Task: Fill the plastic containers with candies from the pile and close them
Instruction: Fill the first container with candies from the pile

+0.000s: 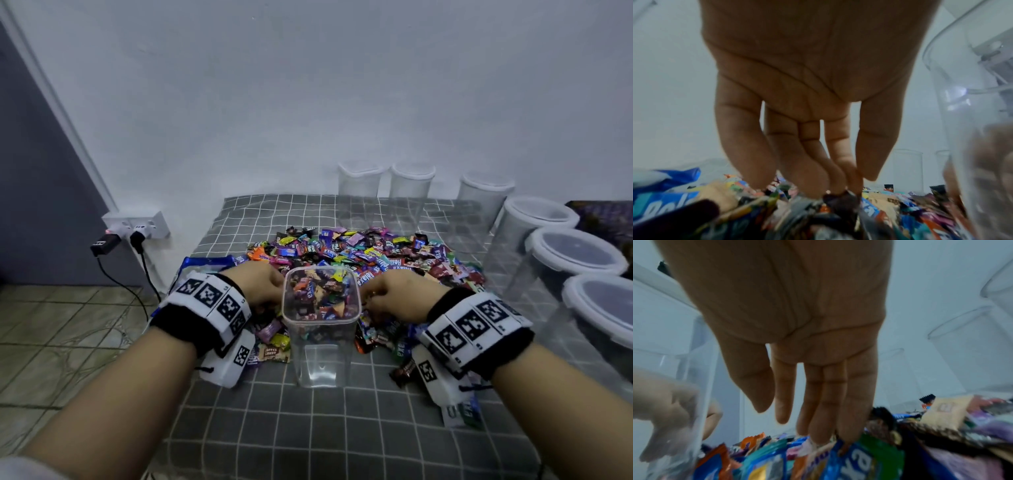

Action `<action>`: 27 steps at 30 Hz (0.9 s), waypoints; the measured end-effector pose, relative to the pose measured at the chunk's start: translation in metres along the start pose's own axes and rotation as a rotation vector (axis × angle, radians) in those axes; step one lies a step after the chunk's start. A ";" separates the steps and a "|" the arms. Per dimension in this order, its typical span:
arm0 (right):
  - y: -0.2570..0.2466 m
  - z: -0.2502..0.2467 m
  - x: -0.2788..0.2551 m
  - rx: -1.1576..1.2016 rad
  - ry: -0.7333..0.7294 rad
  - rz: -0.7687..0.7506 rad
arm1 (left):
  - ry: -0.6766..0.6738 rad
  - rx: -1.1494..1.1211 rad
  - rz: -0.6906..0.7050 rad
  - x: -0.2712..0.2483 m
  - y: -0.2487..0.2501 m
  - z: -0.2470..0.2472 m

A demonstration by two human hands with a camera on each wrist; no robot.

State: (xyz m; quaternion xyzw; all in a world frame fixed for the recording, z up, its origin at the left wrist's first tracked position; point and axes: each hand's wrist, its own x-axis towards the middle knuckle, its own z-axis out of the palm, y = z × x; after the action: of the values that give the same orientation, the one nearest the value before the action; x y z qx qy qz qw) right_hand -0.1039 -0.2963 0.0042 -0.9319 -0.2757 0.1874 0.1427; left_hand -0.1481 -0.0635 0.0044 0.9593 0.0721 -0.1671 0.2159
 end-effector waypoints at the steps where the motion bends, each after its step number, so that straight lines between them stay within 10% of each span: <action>1: -0.001 -0.003 0.001 -0.016 0.040 0.011 | 0.037 0.047 -0.003 0.002 0.001 -0.002; 19: 0.004 0.026 0.039 -0.364 -0.130 0.058 | -0.067 0.296 0.060 0.033 0.003 0.022; 27: 0.001 0.031 0.040 -0.380 -0.012 0.010 | 0.101 0.376 0.105 0.029 0.005 0.028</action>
State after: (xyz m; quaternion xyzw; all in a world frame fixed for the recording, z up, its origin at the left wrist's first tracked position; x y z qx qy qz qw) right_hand -0.0861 -0.2692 -0.0349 -0.9424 -0.3023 0.1381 -0.0382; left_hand -0.1282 -0.0788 -0.0277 0.9923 0.0003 -0.1177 0.0375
